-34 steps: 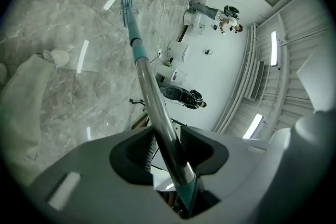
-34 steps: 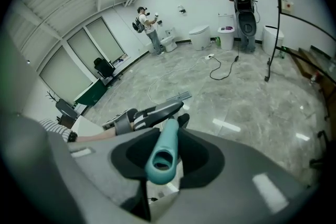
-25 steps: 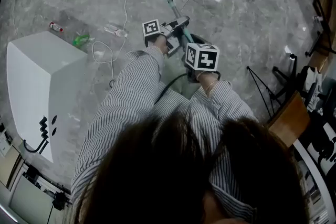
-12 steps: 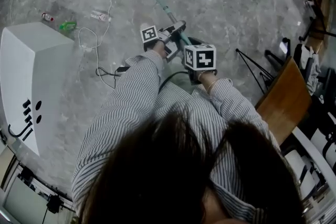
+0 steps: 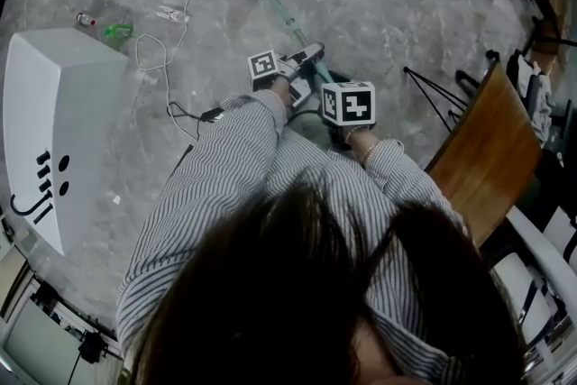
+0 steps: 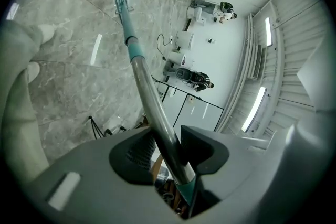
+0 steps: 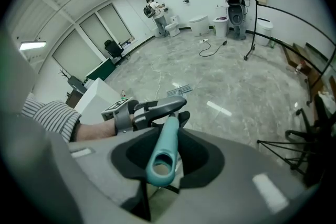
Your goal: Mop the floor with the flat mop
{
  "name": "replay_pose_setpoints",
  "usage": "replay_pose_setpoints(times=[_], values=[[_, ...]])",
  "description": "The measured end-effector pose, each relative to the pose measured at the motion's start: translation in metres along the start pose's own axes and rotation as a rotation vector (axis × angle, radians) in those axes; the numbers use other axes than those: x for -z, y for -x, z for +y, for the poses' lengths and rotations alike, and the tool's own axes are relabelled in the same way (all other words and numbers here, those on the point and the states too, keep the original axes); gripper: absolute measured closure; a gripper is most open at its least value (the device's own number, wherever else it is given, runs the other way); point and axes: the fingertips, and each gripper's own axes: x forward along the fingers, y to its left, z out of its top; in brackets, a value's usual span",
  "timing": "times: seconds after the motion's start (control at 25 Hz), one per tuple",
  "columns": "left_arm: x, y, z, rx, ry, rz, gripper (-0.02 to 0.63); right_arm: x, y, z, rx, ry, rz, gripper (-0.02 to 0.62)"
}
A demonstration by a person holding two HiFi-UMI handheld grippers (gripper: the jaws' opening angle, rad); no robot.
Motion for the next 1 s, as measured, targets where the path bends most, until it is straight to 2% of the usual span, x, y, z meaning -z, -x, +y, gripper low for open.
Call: replay_pose_setpoints(times=[0.16,0.28,0.56,1.0], values=[[0.028,0.011,0.022,-0.081,0.005,0.079,0.451,0.027,0.015,-0.002,-0.007,-0.004,0.010,0.483],[0.040,0.012,0.015,-0.050,0.024,0.070,0.451,0.034,0.020,-0.002,-0.009,-0.004,0.006,0.483],[0.035,0.014,0.016,-0.034,0.014,0.048,0.453,0.033,0.017,0.000,-0.020,0.005,-0.004,0.483],[0.014,0.007,-0.007,-0.006,-0.001,0.064,0.449,0.003,0.011,0.007,-0.001,0.037,-0.025,0.482]])
